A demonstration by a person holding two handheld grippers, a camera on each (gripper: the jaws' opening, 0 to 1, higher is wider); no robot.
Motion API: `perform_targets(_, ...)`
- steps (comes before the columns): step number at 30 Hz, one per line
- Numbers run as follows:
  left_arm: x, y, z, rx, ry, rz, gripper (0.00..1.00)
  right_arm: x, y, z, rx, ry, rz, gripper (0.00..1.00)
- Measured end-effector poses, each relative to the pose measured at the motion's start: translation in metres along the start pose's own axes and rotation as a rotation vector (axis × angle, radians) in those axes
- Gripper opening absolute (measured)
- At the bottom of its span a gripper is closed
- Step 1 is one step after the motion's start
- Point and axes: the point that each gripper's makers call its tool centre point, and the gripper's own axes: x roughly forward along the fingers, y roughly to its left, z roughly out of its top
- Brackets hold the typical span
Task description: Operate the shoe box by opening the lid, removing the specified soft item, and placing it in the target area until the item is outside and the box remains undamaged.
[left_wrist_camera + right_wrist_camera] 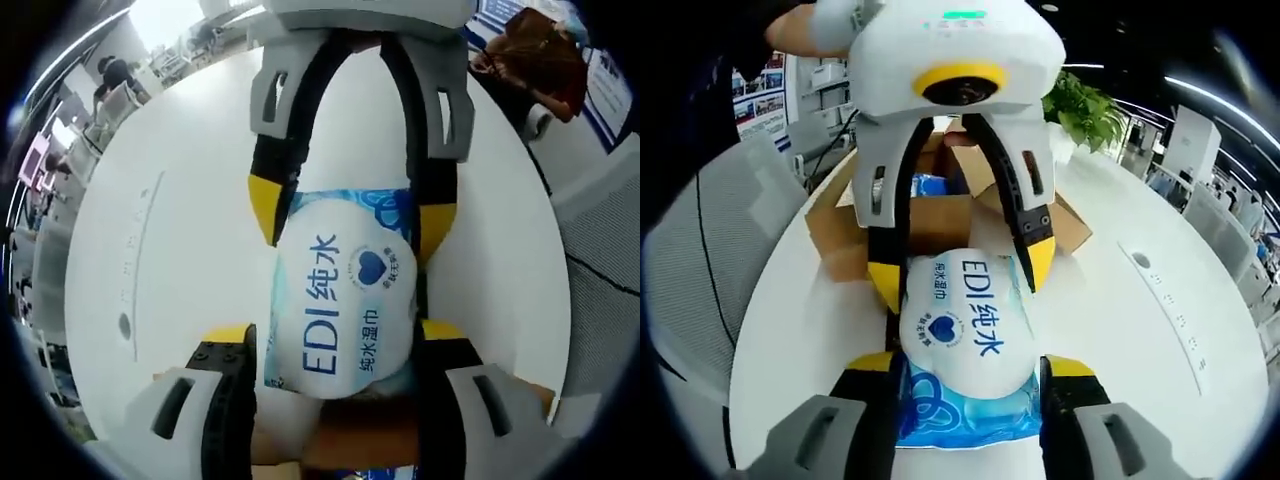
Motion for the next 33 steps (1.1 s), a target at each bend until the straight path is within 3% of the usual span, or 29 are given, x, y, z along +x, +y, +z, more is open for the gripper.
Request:
perform_targets(9,-0.012,-0.002,0.005,-0.042,-0.033,0.0,0.65,-0.009,0.001,0.011,0.035,-0.012,-0.031,0.6)
perform_targets(14,-0.021,-0.002,-0.001,-0.046,-0.024,0.009,0.68,-0.016,-0.002,0.019,0.049,-0.027,-0.061,0.61)
perform_targets(33,-0.06,-0.007,-0.002,-0.151,-0.102,0.045,0.78,-0.033,0.008,0.045,0.08,-0.04,-0.107,0.69)
